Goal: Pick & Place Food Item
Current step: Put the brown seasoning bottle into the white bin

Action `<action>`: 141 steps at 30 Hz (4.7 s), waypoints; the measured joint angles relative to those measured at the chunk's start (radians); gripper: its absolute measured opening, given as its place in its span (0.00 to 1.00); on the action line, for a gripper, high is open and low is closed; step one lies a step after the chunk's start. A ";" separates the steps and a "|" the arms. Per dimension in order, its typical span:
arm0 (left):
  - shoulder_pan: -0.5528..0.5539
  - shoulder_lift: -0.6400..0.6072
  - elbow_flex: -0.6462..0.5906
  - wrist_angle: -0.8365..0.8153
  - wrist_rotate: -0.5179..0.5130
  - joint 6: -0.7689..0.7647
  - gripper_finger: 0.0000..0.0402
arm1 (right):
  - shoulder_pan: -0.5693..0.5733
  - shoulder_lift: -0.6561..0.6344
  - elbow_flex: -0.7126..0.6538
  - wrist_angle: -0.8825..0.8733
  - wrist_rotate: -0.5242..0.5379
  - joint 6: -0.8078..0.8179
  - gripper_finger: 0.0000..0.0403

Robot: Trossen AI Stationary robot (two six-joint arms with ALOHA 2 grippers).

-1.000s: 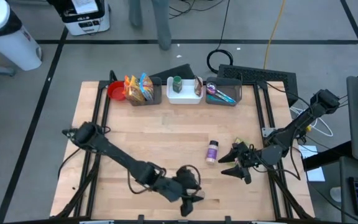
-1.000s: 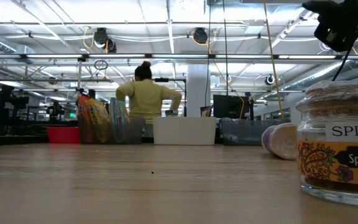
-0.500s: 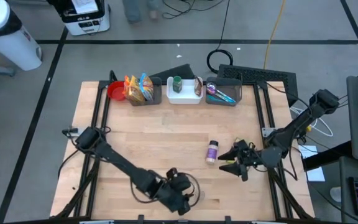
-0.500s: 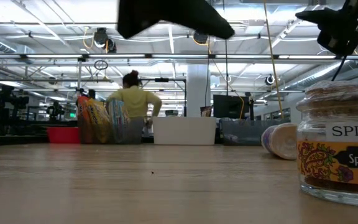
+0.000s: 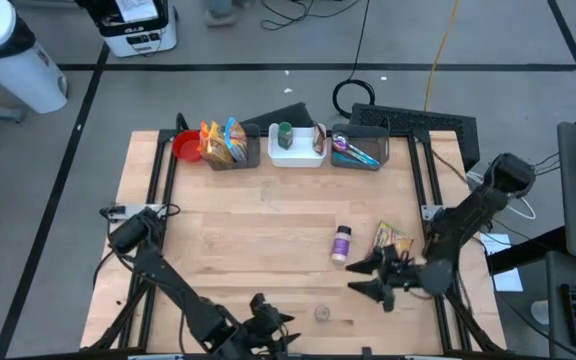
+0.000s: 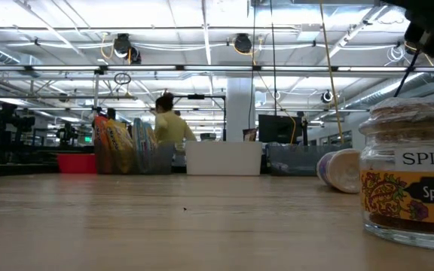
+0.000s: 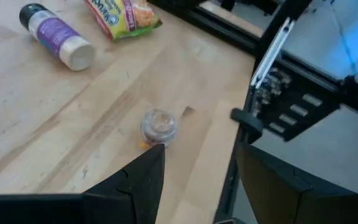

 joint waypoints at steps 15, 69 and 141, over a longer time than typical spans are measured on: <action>-0.014 -0.166 0.001 -0.043 -0.084 0.066 0.52 | -0.003 0.470 0.383 -0.356 -0.103 -0.043 0.69; 0.075 -0.211 0.000 -0.062 -0.312 0.024 0.52 | 0.003 0.947 0.385 0.179 0.077 -0.262 0.63; 0.770 -0.363 0.001 -0.080 0.789 -0.094 0.52 | -0.832 -0.041 0.775 -1.419 -0.844 -0.591 0.46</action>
